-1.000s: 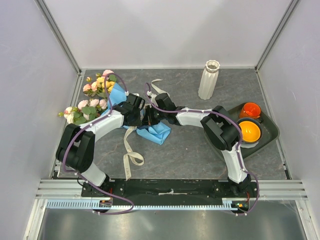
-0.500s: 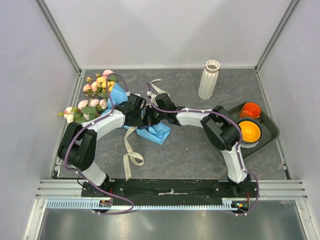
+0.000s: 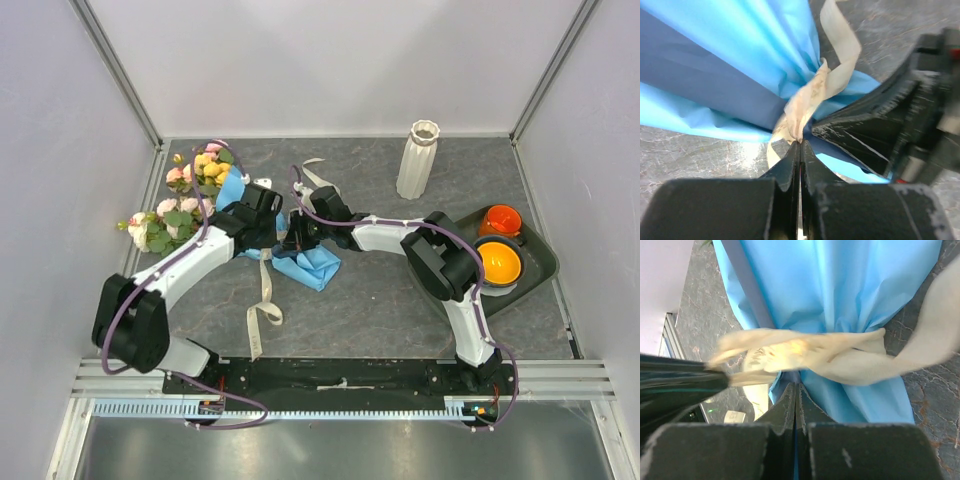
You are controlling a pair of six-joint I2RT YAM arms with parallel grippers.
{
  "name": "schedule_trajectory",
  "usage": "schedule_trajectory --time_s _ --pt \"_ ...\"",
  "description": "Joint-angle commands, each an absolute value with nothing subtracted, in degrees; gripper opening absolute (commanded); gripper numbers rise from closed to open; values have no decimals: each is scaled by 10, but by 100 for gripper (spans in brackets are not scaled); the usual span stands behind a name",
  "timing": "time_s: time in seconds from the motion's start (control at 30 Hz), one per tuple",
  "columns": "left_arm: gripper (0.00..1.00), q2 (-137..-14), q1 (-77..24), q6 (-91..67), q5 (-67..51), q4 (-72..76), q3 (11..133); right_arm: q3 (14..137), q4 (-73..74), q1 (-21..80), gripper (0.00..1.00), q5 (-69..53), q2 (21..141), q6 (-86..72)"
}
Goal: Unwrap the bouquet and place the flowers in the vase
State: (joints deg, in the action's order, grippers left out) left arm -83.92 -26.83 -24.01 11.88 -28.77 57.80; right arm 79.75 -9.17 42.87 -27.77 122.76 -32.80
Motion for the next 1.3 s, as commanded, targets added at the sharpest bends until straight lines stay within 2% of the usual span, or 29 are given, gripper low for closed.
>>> schedule_trajectory --time_s 0.0,0.33,0.6,0.87,1.07,1.27 --pt "2 -752 -272 -246 115 -277 599 801 -93 429 0 -279 1244 -329" --pt "2 -589 -272 -235 141 -310 676 808 -88 429 0 -278 1239 -328" --pt "2 -468 -272 -146 160 -288 849 825 -72 429 2 -275 1236 -321" --pt "2 -473 -272 -27 145 -224 1054 836 -57 429 3 -267 1237 -312" --pt "2 -524 -272 57 186 -227 1198 836 -53 430 4 -264 1233 -308" --pt "2 -550 -272 64 213 -270 1231 852 -30 430 5 -264 1230 -293"
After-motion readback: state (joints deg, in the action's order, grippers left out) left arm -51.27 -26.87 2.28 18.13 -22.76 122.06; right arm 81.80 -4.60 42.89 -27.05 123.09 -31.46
